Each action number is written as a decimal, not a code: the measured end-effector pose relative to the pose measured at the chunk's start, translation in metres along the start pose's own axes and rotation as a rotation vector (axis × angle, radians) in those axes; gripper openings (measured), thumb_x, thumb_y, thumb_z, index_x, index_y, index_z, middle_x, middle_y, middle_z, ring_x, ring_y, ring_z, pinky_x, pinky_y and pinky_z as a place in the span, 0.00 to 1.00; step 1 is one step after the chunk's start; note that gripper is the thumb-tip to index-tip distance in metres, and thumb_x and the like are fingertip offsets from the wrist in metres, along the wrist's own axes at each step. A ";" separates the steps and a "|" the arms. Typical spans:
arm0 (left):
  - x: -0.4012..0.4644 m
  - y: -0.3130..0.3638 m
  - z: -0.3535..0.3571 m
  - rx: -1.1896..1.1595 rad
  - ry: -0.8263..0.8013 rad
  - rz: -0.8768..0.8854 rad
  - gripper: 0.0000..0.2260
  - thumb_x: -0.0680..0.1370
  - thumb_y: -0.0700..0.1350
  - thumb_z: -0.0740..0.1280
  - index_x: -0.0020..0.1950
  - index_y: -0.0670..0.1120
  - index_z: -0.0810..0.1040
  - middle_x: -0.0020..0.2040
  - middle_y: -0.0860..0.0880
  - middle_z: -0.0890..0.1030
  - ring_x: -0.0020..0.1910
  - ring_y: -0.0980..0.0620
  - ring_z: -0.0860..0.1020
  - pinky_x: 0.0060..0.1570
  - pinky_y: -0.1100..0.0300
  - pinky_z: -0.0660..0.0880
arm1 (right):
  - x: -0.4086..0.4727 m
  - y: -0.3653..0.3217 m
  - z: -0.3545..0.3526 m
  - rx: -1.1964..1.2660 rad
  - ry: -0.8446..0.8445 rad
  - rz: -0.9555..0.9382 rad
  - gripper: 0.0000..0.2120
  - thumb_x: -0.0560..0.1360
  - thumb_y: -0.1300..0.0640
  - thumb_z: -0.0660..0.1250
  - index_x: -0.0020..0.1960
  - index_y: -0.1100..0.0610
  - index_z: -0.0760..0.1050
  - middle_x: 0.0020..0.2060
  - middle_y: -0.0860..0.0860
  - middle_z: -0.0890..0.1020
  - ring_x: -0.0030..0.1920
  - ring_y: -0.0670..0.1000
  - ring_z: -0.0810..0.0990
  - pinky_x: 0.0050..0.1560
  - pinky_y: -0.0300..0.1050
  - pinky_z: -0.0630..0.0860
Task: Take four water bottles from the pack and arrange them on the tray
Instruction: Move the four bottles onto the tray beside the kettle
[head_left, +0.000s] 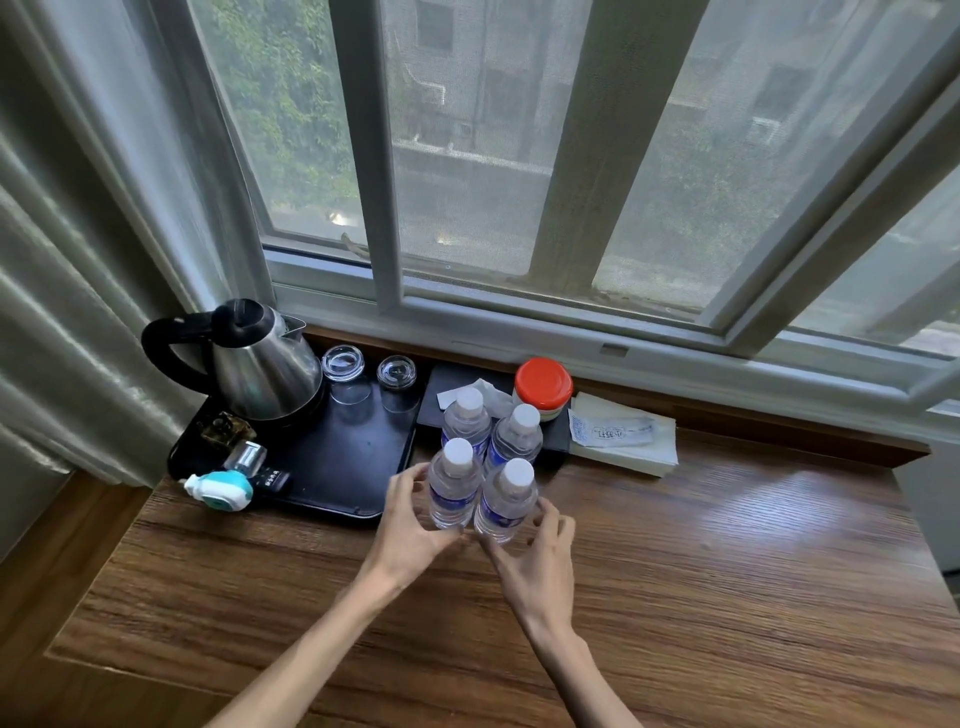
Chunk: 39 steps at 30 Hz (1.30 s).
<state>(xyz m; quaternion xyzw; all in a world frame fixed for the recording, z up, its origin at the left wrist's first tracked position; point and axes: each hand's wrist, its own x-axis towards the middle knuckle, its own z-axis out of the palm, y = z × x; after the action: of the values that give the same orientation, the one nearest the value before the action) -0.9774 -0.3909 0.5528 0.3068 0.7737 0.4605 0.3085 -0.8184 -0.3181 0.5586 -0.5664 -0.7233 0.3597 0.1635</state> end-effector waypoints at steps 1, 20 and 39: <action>0.001 0.000 0.004 0.009 -0.020 -0.011 0.41 0.61 0.49 0.83 0.70 0.51 0.69 0.62 0.53 0.72 0.62 0.55 0.75 0.66 0.56 0.72 | 0.002 0.007 0.004 0.019 -0.023 0.014 0.40 0.65 0.35 0.75 0.70 0.51 0.66 0.61 0.49 0.71 0.56 0.53 0.81 0.51 0.49 0.80; -0.005 -0.022 -0.009 0.024 0.175 0.000 0.23 0.58 0.57 0.80 0.50 0.52 0.81 0.42 0.57 0.86 0.42 0.59 0.84 0.39 0.60 0.79 | -0.008 0.004 0.049 0.342 -0.020 -0.031 0.26 0.65 0.49 0.82 0.60 0.48 0.80 0.51 0.43 0.86 0.53 0.43 0.84 0.46 0.28 0.75; 0.116 -0.036 -0.148 0.113 0.265 -0.001 0.20 0.56 0.42 0.85 0.42 0.46 0.80 0.41 0.47 0.77 0.41 0.49 0.78 0.39 0.61 0.68 | 0.059 -0.146 0.172 0.404 0.020 -0.068 0.23 0.65 0.42 0.80 0.52 0.51 0.77 0.47 0.44 0.85 0.48 0.41 0.83 0.47 0.42 0.78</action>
<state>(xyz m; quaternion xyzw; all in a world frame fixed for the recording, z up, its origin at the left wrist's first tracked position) -1.1693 -0.3938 0.5552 0.2600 0.8325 0.4524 0.1859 -1.0496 -0.3352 0.5333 -0.5008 -0.6534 0.4862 0.2931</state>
